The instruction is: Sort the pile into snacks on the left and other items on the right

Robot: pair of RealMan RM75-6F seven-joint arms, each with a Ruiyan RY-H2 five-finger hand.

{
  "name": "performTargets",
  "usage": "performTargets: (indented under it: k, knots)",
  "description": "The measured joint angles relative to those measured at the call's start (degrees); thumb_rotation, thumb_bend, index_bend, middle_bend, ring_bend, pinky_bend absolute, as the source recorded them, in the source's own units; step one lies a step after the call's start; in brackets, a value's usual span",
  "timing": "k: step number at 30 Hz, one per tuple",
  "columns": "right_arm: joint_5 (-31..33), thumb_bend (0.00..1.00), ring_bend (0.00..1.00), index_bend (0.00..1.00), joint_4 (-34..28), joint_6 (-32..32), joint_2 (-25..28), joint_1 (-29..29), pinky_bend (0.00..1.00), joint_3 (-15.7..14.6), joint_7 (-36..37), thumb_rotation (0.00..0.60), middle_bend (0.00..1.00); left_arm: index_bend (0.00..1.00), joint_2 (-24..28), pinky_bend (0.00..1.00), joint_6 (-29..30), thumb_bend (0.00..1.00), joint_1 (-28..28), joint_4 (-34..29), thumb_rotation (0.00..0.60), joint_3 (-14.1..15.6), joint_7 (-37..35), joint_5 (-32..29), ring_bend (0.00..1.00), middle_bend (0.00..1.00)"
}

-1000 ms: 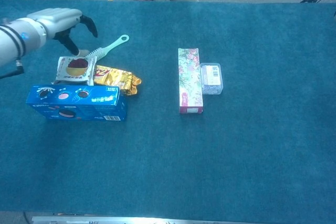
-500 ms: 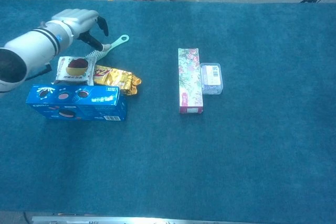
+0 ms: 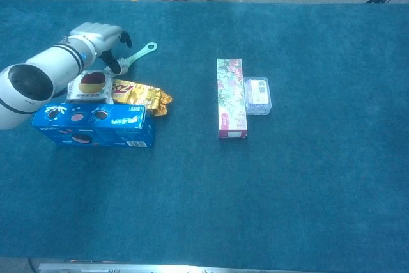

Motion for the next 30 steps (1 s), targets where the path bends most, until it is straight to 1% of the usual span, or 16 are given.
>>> performTargets:
  k: [1,2,3,5,6,9,11,13,15,18,21,25,30]
  knots:
    - [0.0,0.01,0.35,0.48,-0.1,0.0,0.0,0.0,0.47,0.0,0.0,0.6,0.42,0.21,0.1,0.17,-0.4,0.31,0.1,0.0,0.44,-0.3,-0.1,0.0,0.06,0.15]
    - [0.0,0.01,0.35,0.48,-0.1,0.0,0.0,0.0,0.47,0.0,-0.1,0.6,0.42,0.22,0.3,0.17,-0.5,0.31,0.2,0.0,0.307,-0.6,-0.3,0.0,0.06,0.17]
    - [0.0,0.01,0.35,0.48,-0.2,0.0,0.0,0.0,0.47,0.0,-0.1,0.6,0.42,0.24,0.4,0.17,-0.8,0.31,0.3,0.0,0.189,-0.9,-0.6,0.0,0.07,0.19]
    - [0.1,0.01,0.35,0.48,-0.2,0.0,0.0,0.0,0.47,0.0,-0.2,0.6,0.42,0.26,1.1,0.17,-1.6,0.31,0.5,-0.5,0.1,-2.0,-1.6,-0.4,0.09,0.25]
    - [0.1,0.01,0.35,0.48,-0.3,-0.1,0.0,0.0,0.47,0.0,-0.2,0.6,0.42,0.27,1.5,0.17,-2.0,0.31,0.6,-0.8,0.077,-2.3,-1.9,-0.5,0.11,0.28]
    - [0.1,0.01,0.35,0.48,-0.5,0.0,0.1,0.0,0.47,0.0,-0.3,0.6,0.42,0.28,2.9,0.17,-3.3,0.31,0.7,-1.8,0.023,-2.5,-2.1,-0.7,0.13,0.32]
    - [0.1,0.01,0.35,0.48,-0.6,0.0,0.1,-0.1,0.47,0.0,-0.3,0.6,0.42,0.28,3.4,0.17,-4.2,0.31,0.7,-2.1,0.001,-2.3,-2.0,-1.0,0.13,0.33]
    - [0.0,0.01,0.35,0.48,-0.6,0.0,0.2,-0.1,0.47,0.0,-0.4,0.6,0.42,0.29,3.9,0.17,-5.3,0.31,0.6,-2.3,0.0,-2.3,-2.0,-1.3,0.13,0.35]
    - [0.0,0.01,0.35,0.48,-0.7,-0.1,0.3,-0.1,0.47,0.0,-0.5,0.6,0.42,0.32,4.5,0.16,-6.5,0.31,0.6,-2.4,0.0,-2.1,-2.1,-1.3,0.13,0.36]
    - [0.1,0.01,0.35,0.48,-0.8,-0.1,0.4,-0.1,0.47,0.0,-0.5,0.6,0.42,0.34,6.0,0.15,-8.6,0.31,0.4,-2.7,0.0,-1.6,-2.4,-0.7,0.13,0.35]
    - [0.2,0.01,0.35,0.48,-0.9,-0.2,0.4,-0.1,0.47,0.0,-0.6,0.6,0.42,0.34,7.3,0.15,-9.3,0.31,0.5,-3.1,0.0,-0.8,-2.7,1.2,0.13,0.32]
    - [0.2,0.01,0.35,0.48,-1.0,-0.3,0.4,0.0,0.47,0.0,-0.7,0.6,0.42,0.34,9.1,0.15,-10.3,0.3,0.6,-3.8,0.0,1.4,-3.0,2.9,0.13,0.31]
    - [0.1,0.01,0.35,0.48,-1.2,-0.4,0.4,0.0,0.47,0.0,-0.9,0.6,0.42,0.34,9.7,0.15,-10.6,0.29,0.6,-4.2,0.0,4.3,-2.5,3.5,0.13,0.3]
